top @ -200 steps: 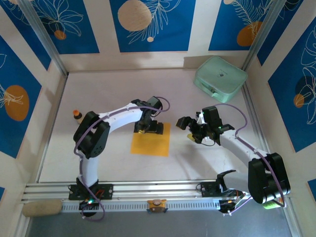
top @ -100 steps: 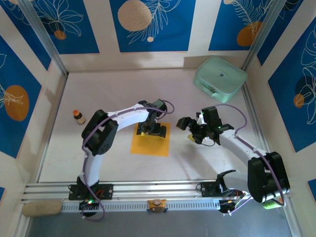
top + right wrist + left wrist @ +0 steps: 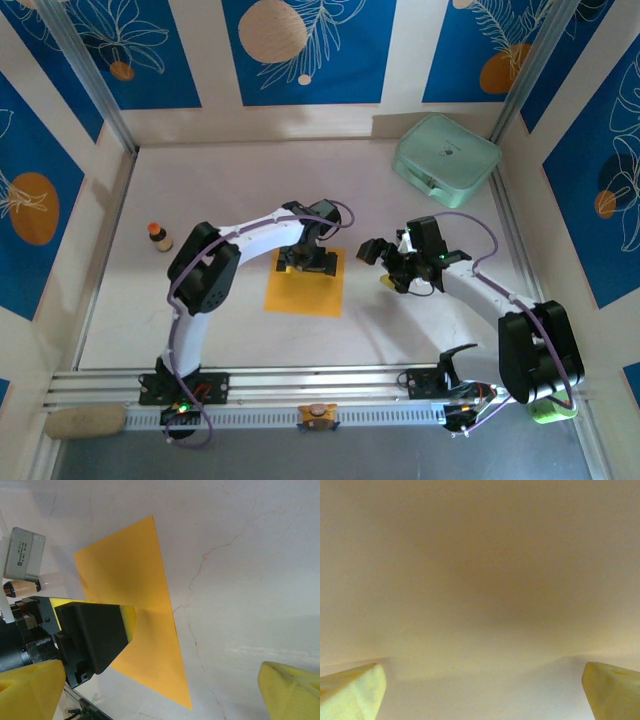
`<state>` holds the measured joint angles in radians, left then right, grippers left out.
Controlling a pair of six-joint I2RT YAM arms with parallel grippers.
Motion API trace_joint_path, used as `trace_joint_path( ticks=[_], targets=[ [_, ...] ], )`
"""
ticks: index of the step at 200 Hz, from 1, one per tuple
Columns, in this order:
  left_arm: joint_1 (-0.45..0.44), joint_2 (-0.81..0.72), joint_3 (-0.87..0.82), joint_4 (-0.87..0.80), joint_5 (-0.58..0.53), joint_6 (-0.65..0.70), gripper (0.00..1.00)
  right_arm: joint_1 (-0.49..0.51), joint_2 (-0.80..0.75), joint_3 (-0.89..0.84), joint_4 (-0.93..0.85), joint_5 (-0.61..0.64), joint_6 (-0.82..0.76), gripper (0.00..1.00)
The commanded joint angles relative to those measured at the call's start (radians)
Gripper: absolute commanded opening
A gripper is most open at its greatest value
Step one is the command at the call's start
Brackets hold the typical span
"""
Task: Fold a paper plane with a square sheet of paper (pick it up from the middle)
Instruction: Move the square sheet of paper to the center of the table, then first fold the square sheet of paper in half at the center of the table.
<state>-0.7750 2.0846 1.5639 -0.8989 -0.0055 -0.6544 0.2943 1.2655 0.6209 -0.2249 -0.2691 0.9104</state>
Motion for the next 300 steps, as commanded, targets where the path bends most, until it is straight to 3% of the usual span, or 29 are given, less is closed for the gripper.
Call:
trace_joint_path(
  ticks=[1,140,269,285,300],
  targets=[
    [-0.010,0.041,0.020,-0.036,-0.019,-0.022,1.00,-0.002,0.011,0.028,-0.010,-0.015,0.009,0.99],
    [-0.027,0.124,-0.049,-0.018,-0.048,-0.037,0.99,-0.012,0.000,0.030,-0.031,-0.004,0.012,0.99],
    [-0.033,0.094,-0.068,0.008,-0.043,-0.054,0.95,-0.017,-0.033,0.021,-0.046,0.008,0.020,0.99],
    [-0.034,0.079,-0.070,0.013,-0.047,-0.054,0.93,-0.016,-0.036,0.023,-0.047,0.008,0.019,0.99],
    [-0.035,0.061,-0.071,0.026,-0.041,-0.046,0.85,-0.015,-0.038,0.026,-0.047,0.008,0.018,0.99]
  ],
)
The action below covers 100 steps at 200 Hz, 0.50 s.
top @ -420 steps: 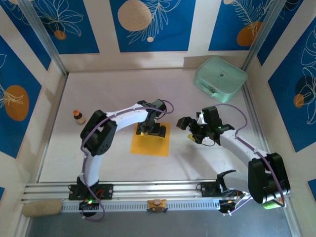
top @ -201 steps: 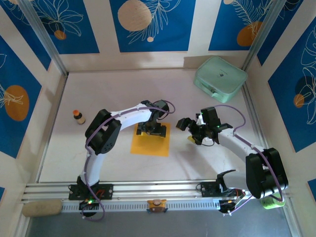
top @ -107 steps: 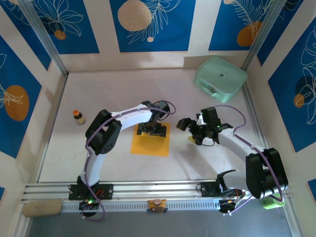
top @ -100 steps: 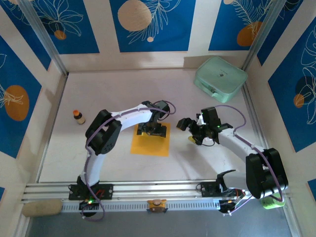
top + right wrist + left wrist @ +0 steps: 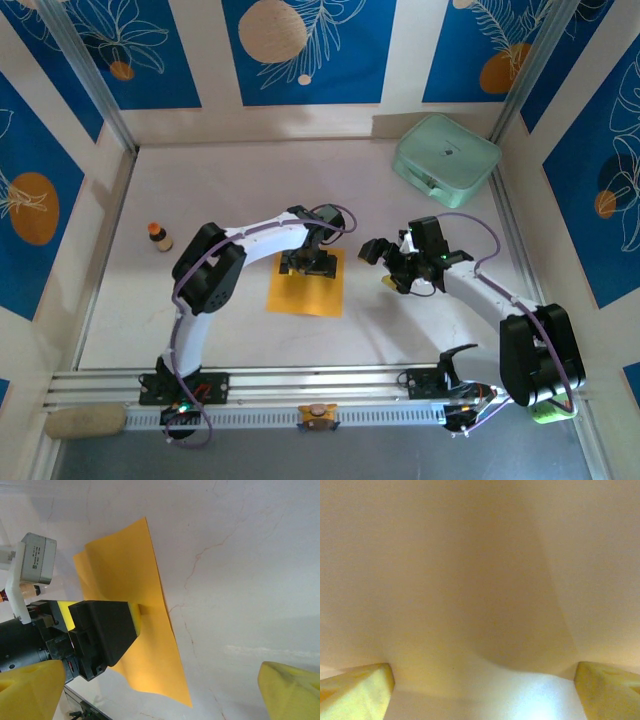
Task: Fold a paper plane with a square sheet of paper (pick it up from the middle)
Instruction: First fold the square sheet of paper in half at the center of the table.
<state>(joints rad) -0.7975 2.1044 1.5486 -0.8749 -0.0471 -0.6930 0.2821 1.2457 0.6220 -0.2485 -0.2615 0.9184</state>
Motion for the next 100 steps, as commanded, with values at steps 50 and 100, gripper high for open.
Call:
trace_joint_path(
  ticks=[50,100],
  targets=[
    [-0.011,-0.063,-0.088,0.098,0.019,0.020,0.58,-0.004,-0.065,0.024,-0.046,0.057,0.018,0.99],
    [-0.006,-0.183,-0.140,0.220,0.074,0.030,0.42,-0.010,-0.113,0.023,-0.070,0.100,0.033,0.99]
  ],
)
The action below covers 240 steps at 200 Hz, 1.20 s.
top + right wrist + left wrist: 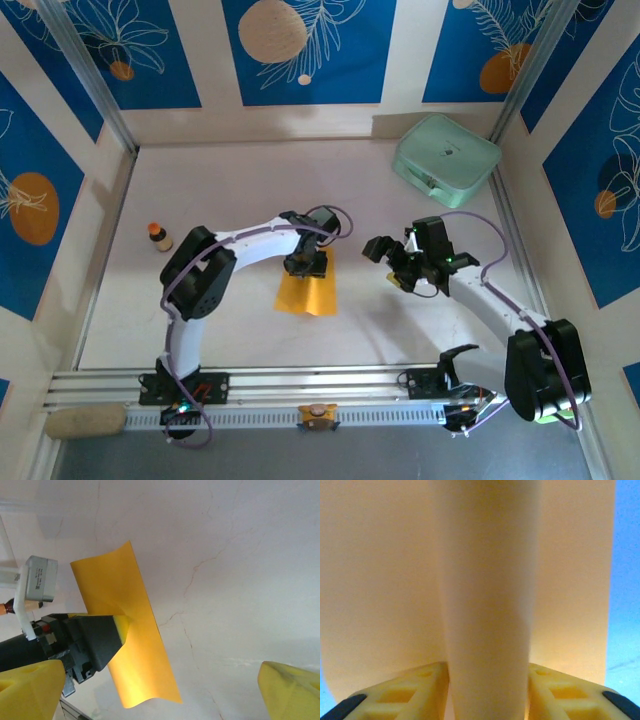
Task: Fold a paper plane with a square sheet of paper (pick it up from the middle)
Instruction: First fold the square sheet of paper in half at the center of the table.
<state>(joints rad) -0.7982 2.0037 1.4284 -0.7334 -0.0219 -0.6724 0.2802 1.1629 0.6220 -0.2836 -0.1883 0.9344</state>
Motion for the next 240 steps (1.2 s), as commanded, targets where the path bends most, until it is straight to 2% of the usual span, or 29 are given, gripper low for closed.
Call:
trace_joint_path(
  ticks=[1,21,46,58,80,99,146,196,240],
  targets=[
    [-0.004,-0.085,-0.020,0.081,0.051,0.009,0.42,-0.009,-0.031,0.023,-0.035,0.028,0.017,0.99],
    [0.010,-0.136,-0.052,0.169,0.143,-0.010,0.42,-0.018,-0.054,0.027,-0.045,0.042,0.018,0.99],
    [0.066,-0.197,-0.145,0.396,0.376,-0.107,0.42,-0.028,-0.091,0.022,-0.042,0.067,0.029,0.99],
    [0.101,-0.222,-0.232,0.596,0.490,-0.210,0.41,-0.035,-0.108,0.020,-0.034,0.060,0.023,0.99],
    [0.147,-0.242,-0.390,1.009,0.629,-0.422,0.41,-0.041,-0.139,0.010,-0.012,0.040,0.009,0.99],
    [0.167,-0.211,-0.436,1.199,0.705,-0.531,0.38,-0.051,-0.158,-0.008,0.010,0.021,0.010,0.99],
    [0.168,-0.139,-0.473,1.192,0.740,-0.530,0.37,-0.057,-0.189,-0.056,0.105,-0.042,0.011,1.00],
    [0.165,-0.126,-0.407,0.785,0.658,-0.278,0.40,-0.056,-0.164,-0.056,0.105,-0.075,0.008,0.99],
    [0.163,-0.110,-0.463,0.866,0.619,-0.316,0.40,-0.035,-0.127,-0.076,0.185,-0.121,-0.003,0.99]
  ],
)
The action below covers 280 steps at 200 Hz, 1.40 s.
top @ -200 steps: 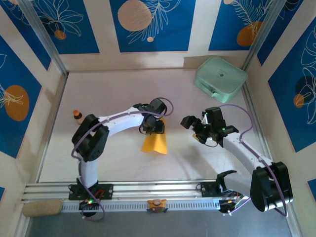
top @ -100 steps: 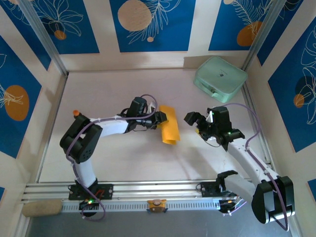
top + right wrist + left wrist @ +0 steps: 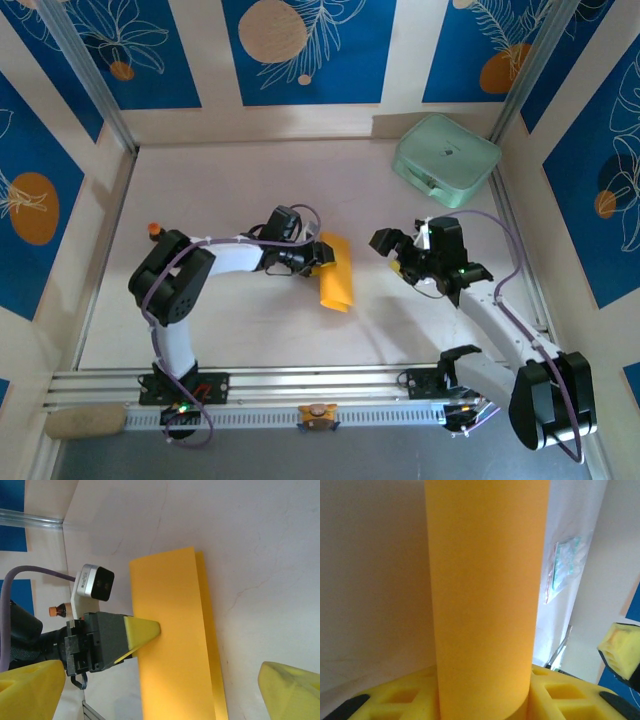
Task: Fold a paper plane with a square sheet of paper (pick it up from the middle)
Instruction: First fold the square sheet of paper in half at the center of the table.
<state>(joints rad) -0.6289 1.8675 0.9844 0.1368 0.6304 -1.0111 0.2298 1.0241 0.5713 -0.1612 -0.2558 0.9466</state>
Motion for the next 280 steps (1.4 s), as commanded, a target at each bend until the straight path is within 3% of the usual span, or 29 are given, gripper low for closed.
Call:
trace_joint_path(
  ticks=[1,35,126,179,256,280],
  targets=[
    [-0.006,0.026,-0.019,-0.003,-0.034,0.021,0.40,0.016,0.013,-0.026,0.063,-0.054,-0.016,0.99],
    [-0.009,0.018,-0.029,-0.044,-0.091,0.042,0.43,0.024,0.053,-0.013,0.065,-0.068,-0.035,0.98],
    [-0.026,-0.058,0.063,-0.352,-0.294,0.236,0.62,0.037,0.121,0.005,0.066,-0.086,-0.037,0.98],
    [-0.026,-0.069,0.082,-0.422,-0.376,0.255,0.60,0.054,0.174,0.028,0.063,-0.099,-0.040,0.98],
    [-0.027,-0.004,0.106,-0.450,-0.384,0.252,0.58,0.077,0.235,0.061,0.043,-0.106,-0.048,0.98],
    [-0.031,0.017,0.132,-0.483,-0.400,0.264,0.59,0.080,0.254,0.068,0.049,-0.124,-0.049,0.86]
  ],
)
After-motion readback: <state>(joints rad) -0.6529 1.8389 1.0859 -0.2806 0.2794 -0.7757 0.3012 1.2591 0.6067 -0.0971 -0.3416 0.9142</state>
